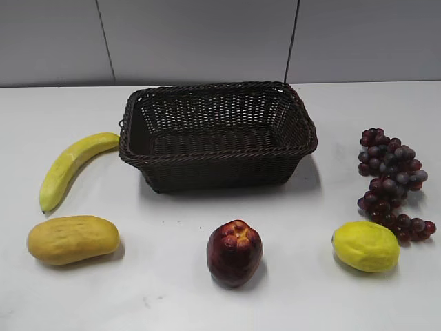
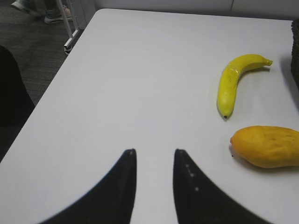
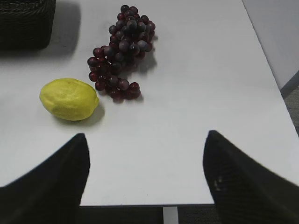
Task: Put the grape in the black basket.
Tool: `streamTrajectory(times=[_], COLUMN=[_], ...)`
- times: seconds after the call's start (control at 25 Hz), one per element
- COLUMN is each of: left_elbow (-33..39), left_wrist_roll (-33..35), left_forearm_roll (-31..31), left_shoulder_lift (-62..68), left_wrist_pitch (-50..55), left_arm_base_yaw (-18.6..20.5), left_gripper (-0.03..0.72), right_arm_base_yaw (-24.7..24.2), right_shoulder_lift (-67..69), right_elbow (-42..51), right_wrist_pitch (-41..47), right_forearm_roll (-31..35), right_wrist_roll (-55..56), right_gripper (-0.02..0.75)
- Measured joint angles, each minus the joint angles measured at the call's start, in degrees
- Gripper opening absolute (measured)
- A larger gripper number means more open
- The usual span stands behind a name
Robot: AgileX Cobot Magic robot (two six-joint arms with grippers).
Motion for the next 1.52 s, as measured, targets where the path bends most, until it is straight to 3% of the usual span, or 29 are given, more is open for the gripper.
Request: streamTrajectory(times=[0.88,1.24,1.52], left_elbow=[0.0,0.0,0.0], left_wrist_roll=[0.0,0.0,0.0], left_forearm_roll=[0.0,0.0,0.0], left_shoulder_lift=[0.0,0.0,0.0], left_wrist_pitch=[0.0,0.0,0.0], left_arm_base_yaw=[0.0,0.0,0.0], left_gripper=[0.217,0.217,0.217], right_arm_base_yaw=[0.0,0.0,0.0], right_shoulder_lift=[3.1,20.1,39.6], right_elbow=[-0.1,-2.9,-6.9], right_wrist_pitch=[-0.5,-3.0,-3.1], right_forearm_roll=[0.0,0.4,5.1], right_wrist_roll=[0.0,1.0,5.5], right_gripper=[0.573,0.573,0.573])
